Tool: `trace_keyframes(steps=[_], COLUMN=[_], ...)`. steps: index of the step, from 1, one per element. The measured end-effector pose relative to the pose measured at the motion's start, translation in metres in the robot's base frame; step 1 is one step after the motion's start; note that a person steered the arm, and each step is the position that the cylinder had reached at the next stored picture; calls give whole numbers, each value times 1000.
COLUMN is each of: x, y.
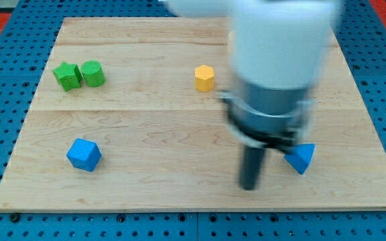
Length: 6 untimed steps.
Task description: Push the blue triangle towards the blue cube
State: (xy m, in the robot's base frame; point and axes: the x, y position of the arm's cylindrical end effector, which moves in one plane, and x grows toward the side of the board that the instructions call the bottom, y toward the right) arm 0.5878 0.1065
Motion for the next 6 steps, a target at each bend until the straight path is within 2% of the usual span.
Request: trace_keyframes(steps=[1, 2, 3, 4, 5, 6], x=[7, -20, -31, -58, -75, -95], y=[84, 94, 22, 30, 81, 14])
